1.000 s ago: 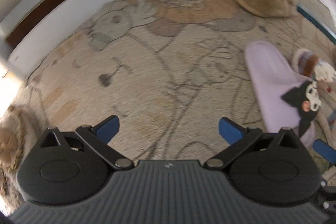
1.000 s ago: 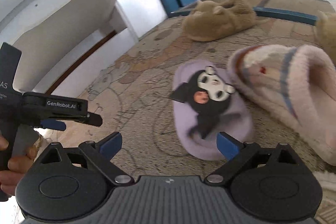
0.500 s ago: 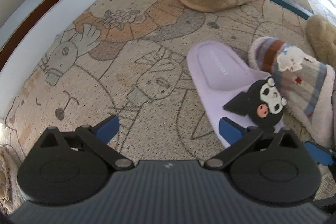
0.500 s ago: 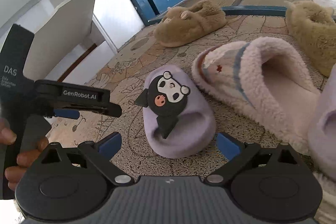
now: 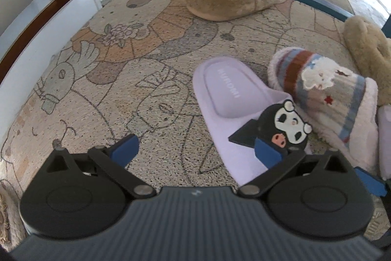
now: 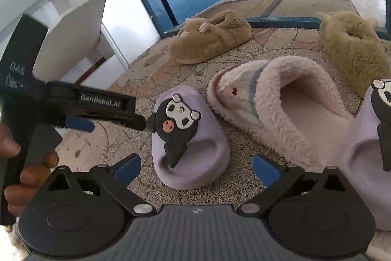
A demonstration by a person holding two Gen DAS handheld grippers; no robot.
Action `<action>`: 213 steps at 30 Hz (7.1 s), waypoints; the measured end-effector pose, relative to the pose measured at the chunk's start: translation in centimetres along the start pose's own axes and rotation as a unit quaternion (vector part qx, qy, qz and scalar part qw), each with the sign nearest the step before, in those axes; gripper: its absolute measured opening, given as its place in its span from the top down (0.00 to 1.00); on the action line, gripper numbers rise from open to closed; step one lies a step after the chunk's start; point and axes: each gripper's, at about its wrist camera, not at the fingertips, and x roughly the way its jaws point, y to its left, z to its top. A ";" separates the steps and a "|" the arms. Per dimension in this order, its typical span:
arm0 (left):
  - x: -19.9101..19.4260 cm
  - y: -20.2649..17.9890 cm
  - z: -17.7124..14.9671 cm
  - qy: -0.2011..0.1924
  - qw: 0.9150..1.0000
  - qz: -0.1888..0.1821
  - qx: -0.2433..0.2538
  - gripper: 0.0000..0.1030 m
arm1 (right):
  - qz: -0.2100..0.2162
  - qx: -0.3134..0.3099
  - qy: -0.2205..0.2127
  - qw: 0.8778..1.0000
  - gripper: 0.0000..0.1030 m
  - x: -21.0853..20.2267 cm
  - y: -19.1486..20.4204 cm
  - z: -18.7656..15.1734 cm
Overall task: Organize scattered shoes
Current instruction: 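Move both tools back to the lilac Kuromi slide by the pile, then grasp the lilac Kuromi slide at its strap with the left tool, then carry the lilac slide with the left tool toward the white shelf, then lower the lilac slide onto the mat and open the left tool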
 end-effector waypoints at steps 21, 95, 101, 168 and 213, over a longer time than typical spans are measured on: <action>0.4 -3.2 0.8 -0.056 0.988 -0.083 0.117 0.00 | 0.000 0.002 0.010 1.000 0.02 0.3 0.4 -0.5; -0.1 -0.8 0.2 -0.036 0.981 -0.151 0.118 0.31 | 0.077 0.097 0.037 0.992 0.62 3.7 -1.7 0.2; -0.5 1.4 0.2 -0.027 0.986 -0.144 0.073 0.34 | 0.091 0.086 0.047 0.991 0.62 4.1 0.0 -0.3; -1.9 29.5 -8.4 -0.003 0.986 0.033 -0.161 0.31 | 0.217 -0.072 0.178 0.957 0.61 15.9 26.8 -5.7; -1.5 31.0 -9.1 -0.001 0.990 0.062 -0.127 0.10 | 0.236 -0.116 0.203 0.943 0.38 15.1 28.8 -6.4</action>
